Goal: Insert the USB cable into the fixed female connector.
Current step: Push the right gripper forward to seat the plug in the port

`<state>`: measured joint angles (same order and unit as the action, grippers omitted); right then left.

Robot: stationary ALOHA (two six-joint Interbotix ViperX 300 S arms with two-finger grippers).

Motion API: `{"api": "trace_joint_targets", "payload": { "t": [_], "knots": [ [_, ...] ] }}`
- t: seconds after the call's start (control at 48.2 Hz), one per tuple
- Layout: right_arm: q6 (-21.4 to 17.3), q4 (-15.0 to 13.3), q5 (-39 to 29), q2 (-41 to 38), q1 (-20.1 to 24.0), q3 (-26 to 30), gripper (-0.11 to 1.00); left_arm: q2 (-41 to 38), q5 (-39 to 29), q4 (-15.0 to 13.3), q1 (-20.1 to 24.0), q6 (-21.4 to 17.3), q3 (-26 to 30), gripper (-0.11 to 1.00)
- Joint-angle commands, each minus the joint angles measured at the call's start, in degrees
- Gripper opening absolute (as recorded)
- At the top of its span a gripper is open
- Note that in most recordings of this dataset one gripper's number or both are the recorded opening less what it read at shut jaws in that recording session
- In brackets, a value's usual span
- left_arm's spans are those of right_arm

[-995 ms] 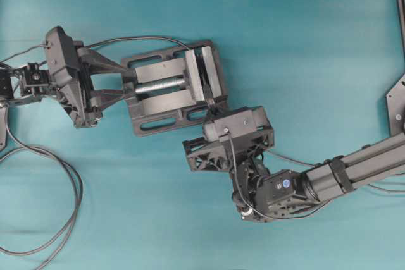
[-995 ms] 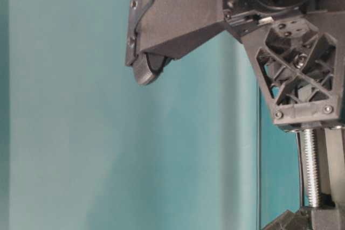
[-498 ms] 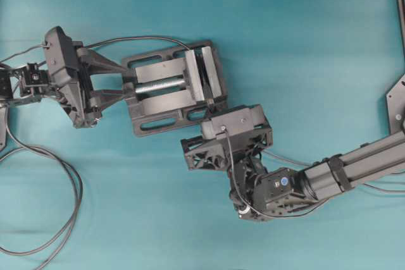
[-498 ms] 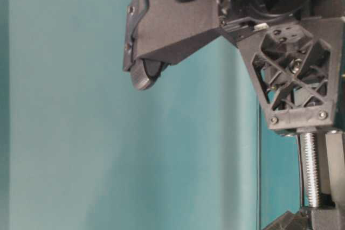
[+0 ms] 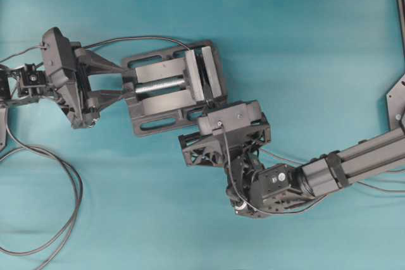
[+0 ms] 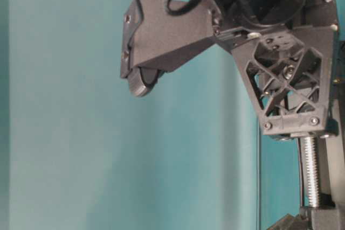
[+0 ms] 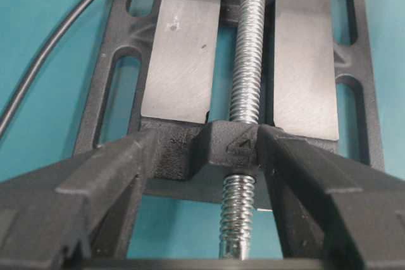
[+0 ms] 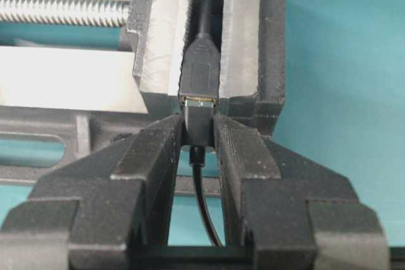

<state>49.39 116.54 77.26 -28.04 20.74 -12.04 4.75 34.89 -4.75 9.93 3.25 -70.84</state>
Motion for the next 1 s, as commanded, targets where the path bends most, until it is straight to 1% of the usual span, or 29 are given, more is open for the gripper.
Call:
{"api": "trace_joint_targets", "payload": {
  "t": [0.0, 0.228, 0.373, 0.974],
  "knots": [
    [0.2, -0.5, 0.8, 1.0, -2.2, 1.0, 0.21, 0.0, -0.1, 0.1, 0.2, -0.4, -1.6, 0.78],
    [0.2, -0.5, 0.8, 0.6, -2.5, 1.1, 0.21, 0.1, 0.0, 0.0, 0.2, -0.4, -1.6, 0.77],
    [0.2, -1.1, 0.8, 0.4, -3.1, 1.1, 0.21, 0.1, 0.0, 0.1, 0.2, -0.4, -1.7, 0.77],
    [1.1, -2.0, 0.8, 0.4, -6.5, 0.9, 0.21, 0.1, 0.0, 0.0, 0.2, -0.4, -2.2, 0.77]
  ]
}}
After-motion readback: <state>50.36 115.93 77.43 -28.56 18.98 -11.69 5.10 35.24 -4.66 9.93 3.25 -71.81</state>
